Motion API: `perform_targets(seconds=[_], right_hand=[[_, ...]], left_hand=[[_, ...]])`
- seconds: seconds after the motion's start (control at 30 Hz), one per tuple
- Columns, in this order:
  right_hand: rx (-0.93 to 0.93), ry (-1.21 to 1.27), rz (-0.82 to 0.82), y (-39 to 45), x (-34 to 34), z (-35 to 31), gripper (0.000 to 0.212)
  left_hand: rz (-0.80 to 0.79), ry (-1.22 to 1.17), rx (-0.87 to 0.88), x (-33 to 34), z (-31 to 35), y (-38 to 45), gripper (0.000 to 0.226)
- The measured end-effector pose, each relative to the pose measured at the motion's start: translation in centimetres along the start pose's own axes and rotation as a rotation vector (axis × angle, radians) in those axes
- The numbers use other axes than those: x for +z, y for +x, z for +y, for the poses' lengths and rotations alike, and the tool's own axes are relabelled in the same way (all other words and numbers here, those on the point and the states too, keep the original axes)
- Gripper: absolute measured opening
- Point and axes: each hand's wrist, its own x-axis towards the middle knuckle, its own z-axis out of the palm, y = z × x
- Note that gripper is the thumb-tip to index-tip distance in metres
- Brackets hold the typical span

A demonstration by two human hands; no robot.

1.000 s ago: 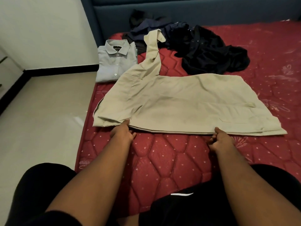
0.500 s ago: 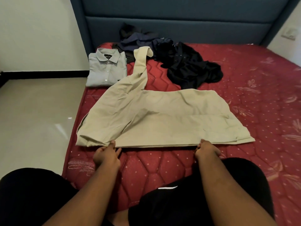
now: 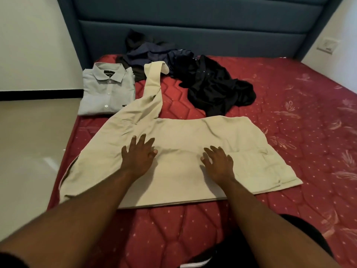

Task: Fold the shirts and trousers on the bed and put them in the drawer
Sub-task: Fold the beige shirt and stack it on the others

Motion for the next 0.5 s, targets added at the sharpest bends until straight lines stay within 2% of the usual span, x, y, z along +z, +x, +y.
perform_targets(seconds=[0.1, 0.2, 0.27, 0.33, 0.43, 0.5], right_hand=[[-0.076, -0.085, -0.066, 3.7, -0.2, 1.9, 0.049], [-0.106, -0.024, -0.104, 8.3, -0.2, 3.8, 0.052], [-0.022, 0.002, -0.184, 11.5, -0.7, 6.6, 0.060], [0.154, -0.099, -0.231, 14.1, -1.9, 11.5, 0.071], [0.449, -0.310, -0.149, 16.5, -4.7, 18.9, 0.076], [0.379, -0.424, 0.033, 17.8, -5.8, 19.7, 0.063]], left_hand=[[-0.057, 0.205, 0.137, 1.0, 1.8, 5.1, 0.050], [-0.140, 0.170, 0.278, 2.6, 8.0, 10.6, 0.052], [-0.236, 0.162, 0.303, 4.7, 10.8, 13.9, 0.057], [-0.303, 0.169, 0.248, 7.2, 10.5, 16.2, 0.064], [-0.212, 0.169, 0.227, 9.4, 8.7, 16.6, 0.071], [-0.197, 0.186, 0.249, 9.5, 8.5, 16.6, 0.075]])
